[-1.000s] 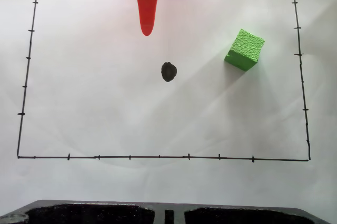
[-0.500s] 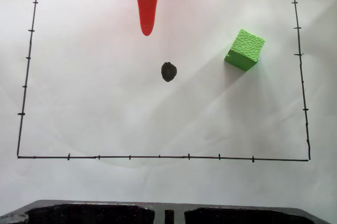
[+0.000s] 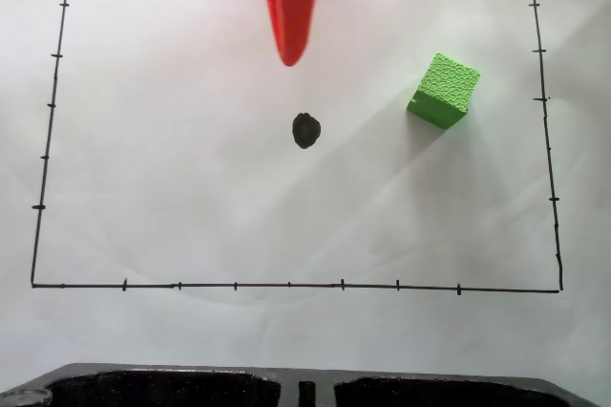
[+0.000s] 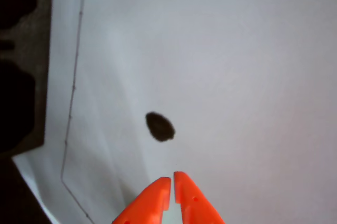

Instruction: Grasp the colored block, Place it on the black dot, and then return the arm to the default position.

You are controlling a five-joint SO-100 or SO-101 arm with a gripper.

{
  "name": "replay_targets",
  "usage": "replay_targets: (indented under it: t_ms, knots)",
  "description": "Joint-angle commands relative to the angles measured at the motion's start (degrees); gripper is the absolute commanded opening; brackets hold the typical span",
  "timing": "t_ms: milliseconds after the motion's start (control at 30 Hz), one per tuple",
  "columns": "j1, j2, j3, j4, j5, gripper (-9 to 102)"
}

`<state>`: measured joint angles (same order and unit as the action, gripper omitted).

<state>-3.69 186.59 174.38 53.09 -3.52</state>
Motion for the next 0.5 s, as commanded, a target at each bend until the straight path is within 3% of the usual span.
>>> replay_targets:
  t_ms: [0,467]
  knots:
    - [0.88,-0.79,-1.05,-0.97,1.05,0]
    - [-5.1,-30.59,-22.15,4.57,18.02,0]
